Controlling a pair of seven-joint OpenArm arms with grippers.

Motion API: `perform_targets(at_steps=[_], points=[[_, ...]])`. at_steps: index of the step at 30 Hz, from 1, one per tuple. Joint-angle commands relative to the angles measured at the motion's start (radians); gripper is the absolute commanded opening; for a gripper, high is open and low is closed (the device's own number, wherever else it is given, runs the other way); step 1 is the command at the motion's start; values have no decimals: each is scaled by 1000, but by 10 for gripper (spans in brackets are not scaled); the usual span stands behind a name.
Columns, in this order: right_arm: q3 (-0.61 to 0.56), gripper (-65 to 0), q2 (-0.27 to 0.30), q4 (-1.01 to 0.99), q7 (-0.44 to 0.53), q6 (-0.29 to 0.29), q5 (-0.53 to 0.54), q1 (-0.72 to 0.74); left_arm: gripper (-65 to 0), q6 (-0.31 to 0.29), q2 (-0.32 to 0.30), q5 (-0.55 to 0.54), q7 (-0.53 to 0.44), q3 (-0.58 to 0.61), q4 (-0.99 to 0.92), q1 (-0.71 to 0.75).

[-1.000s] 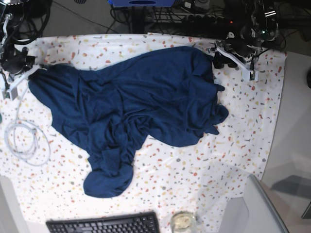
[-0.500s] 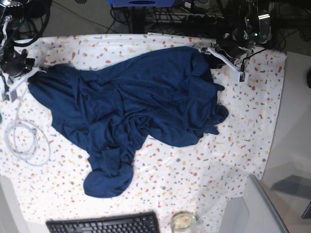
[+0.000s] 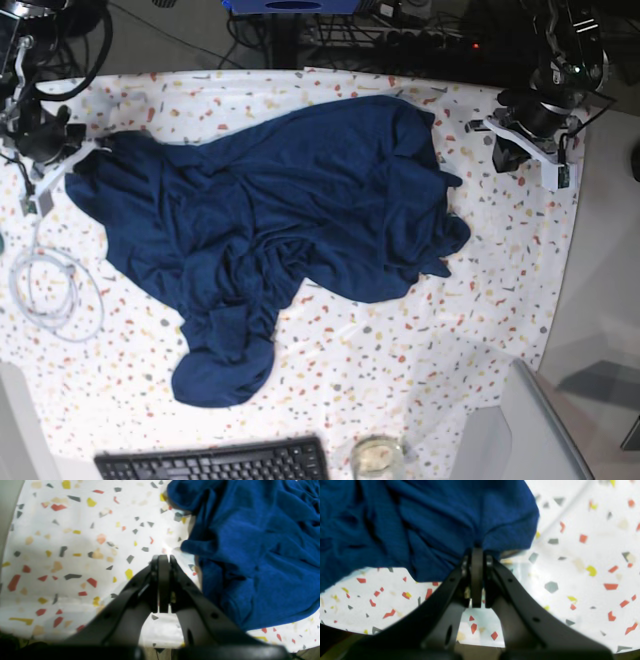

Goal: Layout the t-shirt on the table in an organized manner, then fold the t-shirt properly
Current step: 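Pull the shirt edge with the left gripper away from the right gripper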

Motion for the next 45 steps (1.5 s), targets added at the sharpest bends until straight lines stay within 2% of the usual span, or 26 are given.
perform_targets(at_steps=[1,4,9,13,18,22,30,32,33,34,39,45], points=[[6,-650,15,16,14,2,8,8,-650,-4,-14,-11,-4,1,3,2],[6,-650,17,15,14,2,8,8,-650,-4,-8,-19,47,47,-43,-9],[11,-650,18,15,16,2,8,8,-650,-4,2,-19,45,116,-150,-36],[12,-650,20,15,16,2,8,9,-520,-5,32,-19,45,118,-172,-49],[12,-650,20,15,16,2,8,8,-479,-5,41,-18,45,158,-173,-58],[12,-650,20,15,16,2,8,8,-479,-5,41,-10,44,217,-182,-76],[14,-650,20,13,17,2,8,1,-497,-5,41,-10,44,220,-210,-92],[14,-650,20,13,17,2,8,1,-571,-5,36,-10,44,220,-213,-92],[14,-650,20,13,17,2,8,1,-640,-5,35,-10,44,220,-213,-92],[14,-650,20,13,17,2,8,1,-650,-5,33,-10,44,219,-213,-92],[14,-650,20,13,16,2,8,4,-650,-4,-2,-10,44,217,-199,-93],[14,-650,20,16,16,2,8,4,-650,-2,-53,-11,50,196,-27,-53]])
